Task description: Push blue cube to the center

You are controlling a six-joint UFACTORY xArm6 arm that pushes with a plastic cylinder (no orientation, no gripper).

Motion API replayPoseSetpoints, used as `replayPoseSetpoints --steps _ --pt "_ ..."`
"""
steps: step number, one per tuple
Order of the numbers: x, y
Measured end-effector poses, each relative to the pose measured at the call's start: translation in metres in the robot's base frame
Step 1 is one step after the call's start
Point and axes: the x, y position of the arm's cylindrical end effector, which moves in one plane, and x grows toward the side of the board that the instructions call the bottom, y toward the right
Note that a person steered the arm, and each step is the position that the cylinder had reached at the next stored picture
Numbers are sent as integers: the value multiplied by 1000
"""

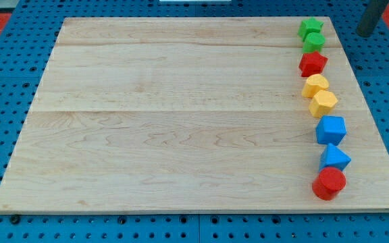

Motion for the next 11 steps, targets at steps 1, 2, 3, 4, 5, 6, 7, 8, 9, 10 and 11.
replayPoseSetpoints --steps 1,2,3,4,5,6,7,8,9,10,11 --pt "39 -1" --pt "111 -4" --pt "145 -18" --pt "169 -42" --pt "213 -65" --pt "238 -83" --pt "238 -83" --pt "238 -110" --pt "238 -149" --pt "238 -150" --pt "239 -137"
